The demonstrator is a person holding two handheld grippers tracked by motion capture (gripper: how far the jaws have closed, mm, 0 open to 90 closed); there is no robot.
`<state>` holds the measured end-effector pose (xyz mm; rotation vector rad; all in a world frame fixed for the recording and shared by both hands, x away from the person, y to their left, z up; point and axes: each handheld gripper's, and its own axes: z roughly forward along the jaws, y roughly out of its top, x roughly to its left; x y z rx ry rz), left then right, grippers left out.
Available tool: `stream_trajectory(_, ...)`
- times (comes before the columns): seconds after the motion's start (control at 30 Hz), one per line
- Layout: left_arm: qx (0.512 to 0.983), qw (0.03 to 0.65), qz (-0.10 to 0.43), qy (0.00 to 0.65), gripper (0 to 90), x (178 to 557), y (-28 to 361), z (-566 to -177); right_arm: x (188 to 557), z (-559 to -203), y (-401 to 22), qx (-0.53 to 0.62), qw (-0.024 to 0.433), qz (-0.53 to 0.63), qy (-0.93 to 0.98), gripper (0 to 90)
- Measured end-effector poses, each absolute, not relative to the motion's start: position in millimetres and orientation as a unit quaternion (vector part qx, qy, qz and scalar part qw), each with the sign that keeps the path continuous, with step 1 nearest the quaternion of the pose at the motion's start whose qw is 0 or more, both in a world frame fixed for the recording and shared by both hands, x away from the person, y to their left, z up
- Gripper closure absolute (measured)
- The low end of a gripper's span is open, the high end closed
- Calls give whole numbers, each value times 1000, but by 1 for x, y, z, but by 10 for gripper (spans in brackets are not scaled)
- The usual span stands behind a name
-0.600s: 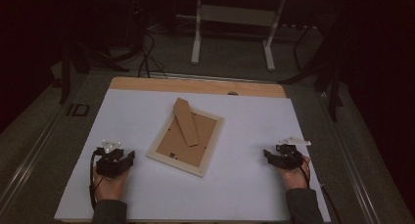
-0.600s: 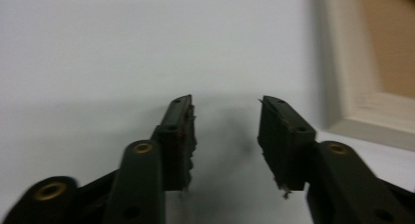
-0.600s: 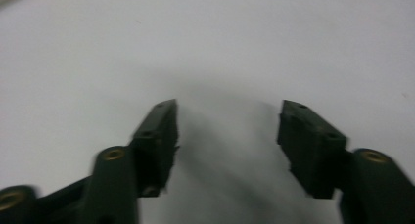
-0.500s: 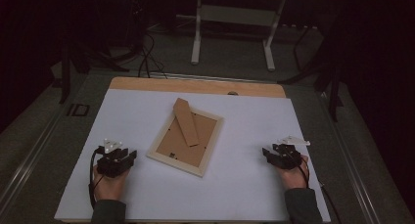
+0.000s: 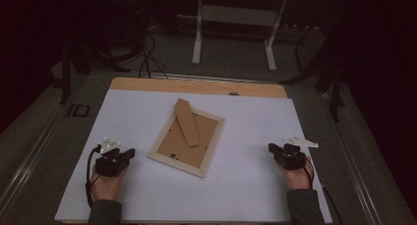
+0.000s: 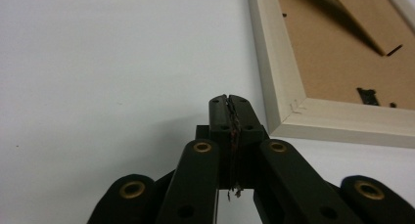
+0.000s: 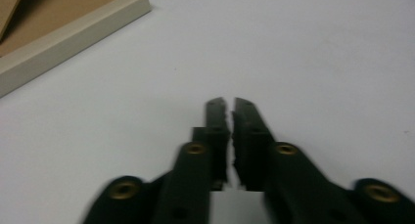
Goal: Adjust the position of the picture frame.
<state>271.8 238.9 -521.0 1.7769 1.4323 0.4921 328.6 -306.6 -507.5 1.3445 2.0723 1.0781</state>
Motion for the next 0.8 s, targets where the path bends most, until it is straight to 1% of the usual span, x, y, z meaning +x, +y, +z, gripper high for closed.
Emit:
stream_trajectory(0.1, 708, 385, 193, 559, 900, 274, 238, -519, 327, -505, -303, 492, 226, 394, 743, 898)
stream_trajectory(0.2, 712, 379, 195, 558, 900, 278, 237, -519, 329, -504, -298, 490, 221, 394, 745, 899)
stream_trajectory(0.37, 702, 393, 188, 564, 900, 283, 243, -514, 334, -500, -291, 486, 213, 406, 744, 898)
stream_trajectory(0.47, 707, 392, 188, 557, 900, 286, 245, -511, 340, -488, -282, 473, 219, 412, 747, 898)
stream_trajectory(0.63, 708, 405, 180, 550, 900, 288, 245, -513, 349, -477, -271, 458, 221, 419, 752, 897)
stream_trajectory(0.7, 701, 408, 179, 556, 900, 289, 244, -515, 351, -475, -267, 452, 222, 420, 755, 897)
stream_trajectory(0.77, 705, 406, 177, 555, 900, 290, 243, -516, 354, -472, -261, 446, 222, 421, 758, 897)
stream_trajectory(0.8, 706, 398, 184, 556, 900, 290, 242, -516, 355, -471, -258, 443, 222, 422, 759, 897)
